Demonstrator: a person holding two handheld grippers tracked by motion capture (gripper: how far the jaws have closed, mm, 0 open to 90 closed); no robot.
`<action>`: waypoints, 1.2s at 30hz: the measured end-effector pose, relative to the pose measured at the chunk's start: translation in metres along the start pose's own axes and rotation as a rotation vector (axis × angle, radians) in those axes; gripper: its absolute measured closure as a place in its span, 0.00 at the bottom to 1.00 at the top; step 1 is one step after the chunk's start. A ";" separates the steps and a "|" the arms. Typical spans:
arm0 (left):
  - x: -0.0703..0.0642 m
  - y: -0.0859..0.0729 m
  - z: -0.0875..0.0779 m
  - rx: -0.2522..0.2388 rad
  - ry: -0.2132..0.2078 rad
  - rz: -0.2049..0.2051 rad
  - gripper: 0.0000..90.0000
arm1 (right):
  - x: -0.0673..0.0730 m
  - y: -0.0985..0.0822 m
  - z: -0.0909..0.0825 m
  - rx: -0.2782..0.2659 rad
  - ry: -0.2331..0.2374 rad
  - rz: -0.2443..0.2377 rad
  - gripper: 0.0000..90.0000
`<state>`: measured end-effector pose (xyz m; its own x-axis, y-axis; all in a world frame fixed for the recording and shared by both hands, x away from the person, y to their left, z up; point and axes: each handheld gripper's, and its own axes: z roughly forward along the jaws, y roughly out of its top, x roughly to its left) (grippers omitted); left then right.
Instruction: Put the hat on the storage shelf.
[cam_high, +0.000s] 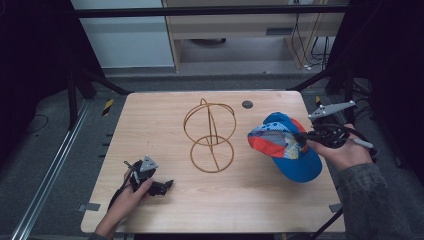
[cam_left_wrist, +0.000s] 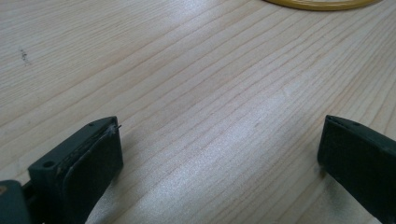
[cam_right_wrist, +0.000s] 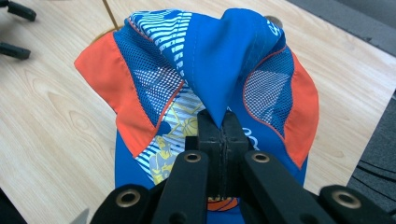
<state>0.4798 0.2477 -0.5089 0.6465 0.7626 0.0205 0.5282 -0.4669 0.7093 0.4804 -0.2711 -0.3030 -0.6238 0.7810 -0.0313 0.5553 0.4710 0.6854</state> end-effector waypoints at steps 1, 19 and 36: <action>0.000 0.000 0.000 0.000 0.000 0.000 0.00 | 0.000 0.001 -0.002 -0.006 0.000 0.006 1.00; 0.000 0.000 0.000 -0.006 0.003 -0.002 0.00 | -0.001 0.037 -0.041 -0.106 -0.039 -0.015 1.00; 0.000 0.000 0.000 -0.002 0.001 -0.002 0.00 | 0.014 0.108 -0.045 -0.218 -0.014 -0.069 1.00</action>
<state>0.4798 0.2475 -0.5089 0.6447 0.7642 0.0199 0.5287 -0.4645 0.7105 0.5070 -0.2278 -0.1966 -0.6475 0.7564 -0.0927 0.3788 0.4250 0.8221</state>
